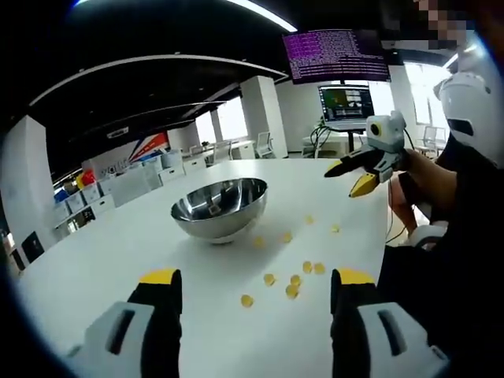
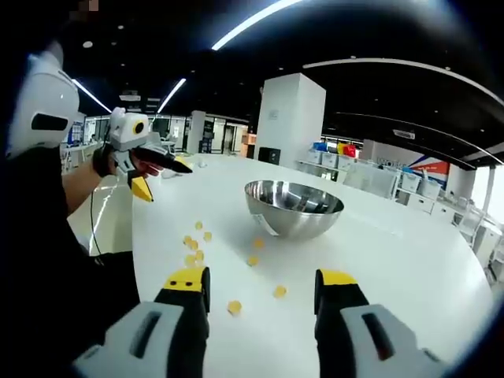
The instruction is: Pick up the QQ candy scattered on the table and place it into the stainless steel bowl on the table
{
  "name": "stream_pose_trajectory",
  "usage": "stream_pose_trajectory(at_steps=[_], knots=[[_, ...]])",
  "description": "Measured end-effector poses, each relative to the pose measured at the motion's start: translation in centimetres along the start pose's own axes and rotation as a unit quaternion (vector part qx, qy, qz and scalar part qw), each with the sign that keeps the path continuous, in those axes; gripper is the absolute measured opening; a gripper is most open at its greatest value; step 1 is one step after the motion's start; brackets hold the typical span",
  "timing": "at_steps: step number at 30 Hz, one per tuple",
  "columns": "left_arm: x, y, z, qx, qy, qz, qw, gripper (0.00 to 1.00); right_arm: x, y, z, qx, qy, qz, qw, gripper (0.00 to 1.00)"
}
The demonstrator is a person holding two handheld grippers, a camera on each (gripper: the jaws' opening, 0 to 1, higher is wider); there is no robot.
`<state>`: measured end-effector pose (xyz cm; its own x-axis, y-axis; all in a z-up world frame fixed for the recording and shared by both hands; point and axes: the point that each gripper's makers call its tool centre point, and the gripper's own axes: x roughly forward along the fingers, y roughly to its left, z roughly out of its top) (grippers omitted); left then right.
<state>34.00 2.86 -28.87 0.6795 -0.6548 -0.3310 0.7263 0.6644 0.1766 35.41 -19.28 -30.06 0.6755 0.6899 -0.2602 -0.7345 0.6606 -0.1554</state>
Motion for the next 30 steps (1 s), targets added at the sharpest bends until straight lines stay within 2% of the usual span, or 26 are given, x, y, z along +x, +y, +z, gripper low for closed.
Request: stream_pose_trajectory(at_steps=[30], knots=[[0.15, -0.10, -0.18, -0.001, 0.003, -0.001, 1.0000, 0.77, -0.11, 0.24, 0.15, 0.002, -0.003, 0.002, 1.0000, 0.49]])
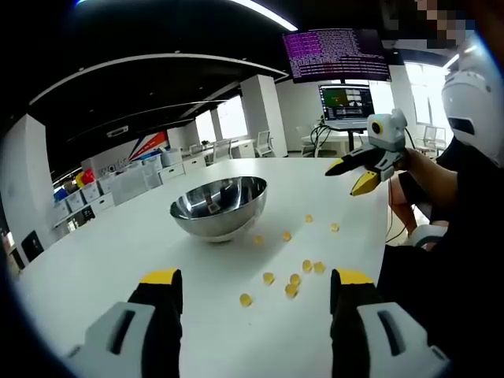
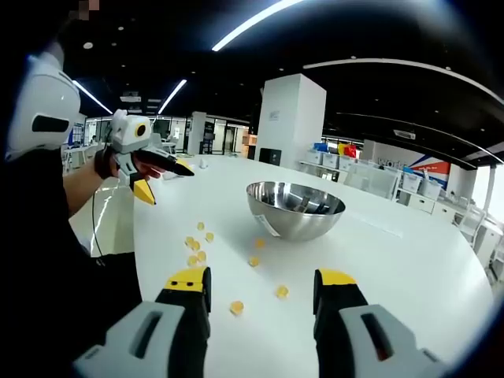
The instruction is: Pick up the QQ candy scattered on the table and place it into the stainless steel bowl on the table
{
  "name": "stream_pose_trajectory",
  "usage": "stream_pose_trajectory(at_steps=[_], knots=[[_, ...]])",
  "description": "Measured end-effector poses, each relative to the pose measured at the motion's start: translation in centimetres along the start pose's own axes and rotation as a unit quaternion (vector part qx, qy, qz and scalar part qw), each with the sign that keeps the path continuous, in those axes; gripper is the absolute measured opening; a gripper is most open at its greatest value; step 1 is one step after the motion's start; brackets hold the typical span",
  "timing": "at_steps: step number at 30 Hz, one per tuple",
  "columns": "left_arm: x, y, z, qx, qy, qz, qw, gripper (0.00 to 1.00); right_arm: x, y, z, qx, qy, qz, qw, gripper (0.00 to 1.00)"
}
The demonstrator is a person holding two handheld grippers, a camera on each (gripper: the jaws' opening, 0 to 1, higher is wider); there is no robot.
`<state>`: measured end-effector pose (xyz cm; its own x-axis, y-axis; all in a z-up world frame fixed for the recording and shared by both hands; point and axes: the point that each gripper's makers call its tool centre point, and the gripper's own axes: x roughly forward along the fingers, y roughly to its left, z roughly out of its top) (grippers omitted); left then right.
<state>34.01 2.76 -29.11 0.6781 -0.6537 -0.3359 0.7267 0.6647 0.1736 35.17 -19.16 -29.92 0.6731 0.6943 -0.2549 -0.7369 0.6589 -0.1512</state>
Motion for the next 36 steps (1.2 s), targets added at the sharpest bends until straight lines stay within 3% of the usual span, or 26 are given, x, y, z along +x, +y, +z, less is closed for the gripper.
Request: stream_pose_trajectory(at_steps=[5, 11, 18, 22, 27, 36], knots=[[0.0, 0.0, 0.1, 0.000, -0.001, 0.001, 1.0000, 0.77, -0.3, -0.1, 0.6, -0.002, -0.007, -0.007, 1.0000, 0.48], [-0.4, 0.0, 0.1, -0.001, -0.003, 0.002, 1.0000, 0.77, -0.3, -0.4, 0.9, 0.007, -0.017, -0.016, 0.9997, 0.37], [-0.3, 0.1, -0.4, -0.004, 0.001, 0.005, 1.0000, 0.76, 1.8, 0.1, -0.6, 0.010, 0.004, -0.001, 0.9999, 0.35], [0.0, 0.0, -0.4, -0.004, 0.001, -0.001, 1.0000, 0.76, 3.6, -1.2, -1.2, 0.022, 0.017, -0.007, 0.9996, 0.27], [0.2, 0.0, -0.2, -0.008, -0.007, -0.006, 0.9999, 0.76, 5.6, -2.6, -2.8, 0.045, 0.040, -0.008, 0.9982, 0.26], [0.3, 0.3, -0.7, -0.008, -0.001, -0.004, 1.0000, 0.76, 6.6, -2.8, -5.1, 0.049, 0.063, -0.009, 0.9968, 0.21]])
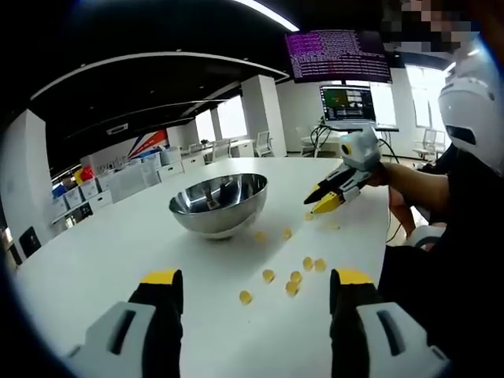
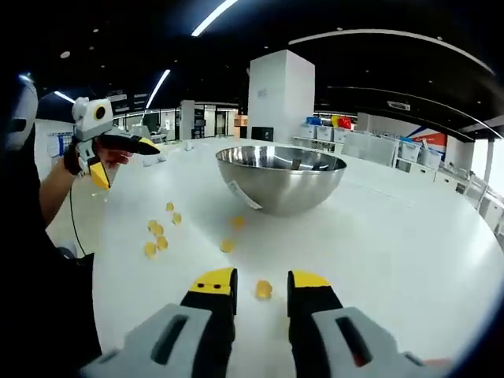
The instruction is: Pick up the QQ candy scattered on the table and place it into the stainless steel bowl on the table
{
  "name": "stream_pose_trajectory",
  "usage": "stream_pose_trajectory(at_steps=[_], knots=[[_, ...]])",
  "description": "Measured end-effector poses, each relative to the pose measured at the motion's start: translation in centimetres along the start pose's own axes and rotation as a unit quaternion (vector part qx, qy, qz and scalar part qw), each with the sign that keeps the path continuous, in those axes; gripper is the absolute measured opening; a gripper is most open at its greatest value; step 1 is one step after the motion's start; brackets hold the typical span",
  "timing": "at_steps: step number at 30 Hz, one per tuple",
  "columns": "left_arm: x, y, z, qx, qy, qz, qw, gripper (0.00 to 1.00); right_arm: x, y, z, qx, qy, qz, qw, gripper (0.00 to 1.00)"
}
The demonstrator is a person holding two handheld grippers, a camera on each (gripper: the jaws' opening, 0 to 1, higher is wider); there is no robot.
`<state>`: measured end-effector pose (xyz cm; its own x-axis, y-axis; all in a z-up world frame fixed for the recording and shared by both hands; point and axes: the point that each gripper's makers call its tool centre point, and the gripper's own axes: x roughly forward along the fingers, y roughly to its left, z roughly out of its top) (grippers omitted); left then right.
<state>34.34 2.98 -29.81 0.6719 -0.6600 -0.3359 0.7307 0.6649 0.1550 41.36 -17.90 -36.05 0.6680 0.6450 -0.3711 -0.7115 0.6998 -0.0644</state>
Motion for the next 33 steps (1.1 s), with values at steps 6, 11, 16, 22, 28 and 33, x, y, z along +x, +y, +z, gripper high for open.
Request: stream_pose_trajectory(at_steps=[6, 11, 16, 22, 28, 33], knots=[[0.2, 0.2, -0.1, 0.001, 0.002, 0.000, 1.0000, 0.75, 0.2, 0.1, -0.3, 0.002, 0.000, 0.002, 1.0000, 0.17], [0.2, 0.1, -0.3, -0.001, 0.002, -0.001, 1.0000, 0.75, 0.7, 0.2, -1.0, -0.012, 0.014, 0.001, 0.9998, 0.16], [0.3, 0.0, -0.7, -0.002, 0.007, -0.003, 1.0000, 0.75, 0.7, 0.6, -1.3, -0.018, 0.018, 0.004, 0.9997, 0.14], [0.3, 0.0, -0.7, 0.001, 0.008, -0.004, 1.0000, 0.74, 0.7, 0.5, -1.5, -0.027, 0.022, -0.001, 0.9994, 0.10], [0.2, 0.1, -0.7, 0.002, 0.008, -0.003, 1.0000, 0.74, 0.8, 0.6, -1.3, -0.029, 0.018, -0.001, 0.9994, 0.09], [0.2, 0.0, -0.8, 0.002, 0.010, -0.003, 0.9999, 0.74, 0.9, 0.5, -1.4, -0.031, 0.018, -0.003, 0.9994, 0.06]])
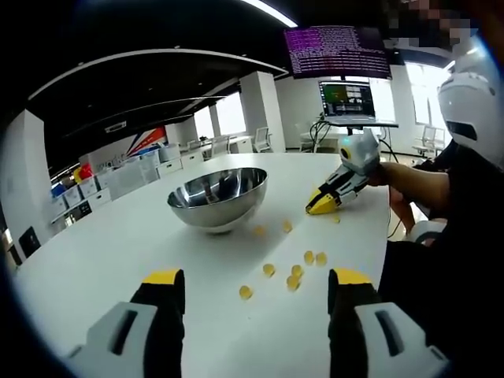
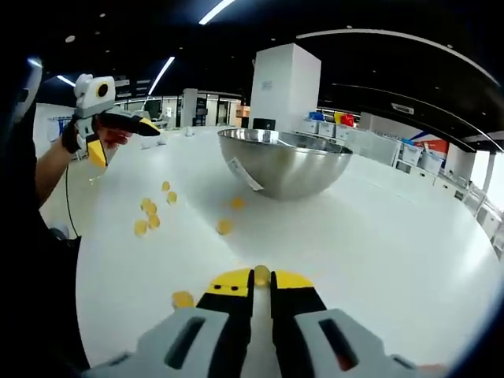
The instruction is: Pick up the QQ candy scattered on the table and place it into the stainless steel bowl on the table
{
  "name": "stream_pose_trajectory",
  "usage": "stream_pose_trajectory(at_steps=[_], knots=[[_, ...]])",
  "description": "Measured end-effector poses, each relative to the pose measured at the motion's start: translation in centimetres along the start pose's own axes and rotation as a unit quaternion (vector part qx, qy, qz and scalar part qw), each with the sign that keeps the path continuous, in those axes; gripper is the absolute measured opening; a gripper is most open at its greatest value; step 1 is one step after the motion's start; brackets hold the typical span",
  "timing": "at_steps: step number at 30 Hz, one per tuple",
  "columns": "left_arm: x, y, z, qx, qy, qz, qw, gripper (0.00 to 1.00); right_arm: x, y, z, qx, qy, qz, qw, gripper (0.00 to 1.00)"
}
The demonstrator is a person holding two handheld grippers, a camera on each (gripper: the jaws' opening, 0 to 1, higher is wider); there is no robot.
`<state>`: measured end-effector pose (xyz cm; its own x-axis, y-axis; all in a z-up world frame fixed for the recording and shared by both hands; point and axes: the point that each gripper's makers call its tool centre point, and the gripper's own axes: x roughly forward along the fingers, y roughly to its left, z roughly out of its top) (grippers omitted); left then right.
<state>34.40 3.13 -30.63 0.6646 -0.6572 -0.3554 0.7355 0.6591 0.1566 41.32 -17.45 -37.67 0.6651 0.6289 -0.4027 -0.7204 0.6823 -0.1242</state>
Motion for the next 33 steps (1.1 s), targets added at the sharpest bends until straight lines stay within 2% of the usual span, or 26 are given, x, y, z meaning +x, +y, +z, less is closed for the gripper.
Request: stream_pose_trajectory(at_steps=[21, 28, 33], knots=[[-0.1, 0.1, 0.0, 0.002, 0.002, 0.001, 1.0000, 0.74, -0.1, 0.5, 0.0, -0.014, -0.002, 0.001, 0.9999, 0.05], [-0.1, 0.1, 0.2, 0.005, 0.000, 0.002, 1.0000, 0.74, -0.8, 0.6, 0.9, -0.013, -0.009, 0.000, 0.9999, 0.05], [-0.1, 0.1, 0.2, 0.006, 0.000, 0.002, 1.0000, 0.73, -1.6, 0.9, 2.2, -0.009, -0.028, 0.006, 0.9996, 0.05]])
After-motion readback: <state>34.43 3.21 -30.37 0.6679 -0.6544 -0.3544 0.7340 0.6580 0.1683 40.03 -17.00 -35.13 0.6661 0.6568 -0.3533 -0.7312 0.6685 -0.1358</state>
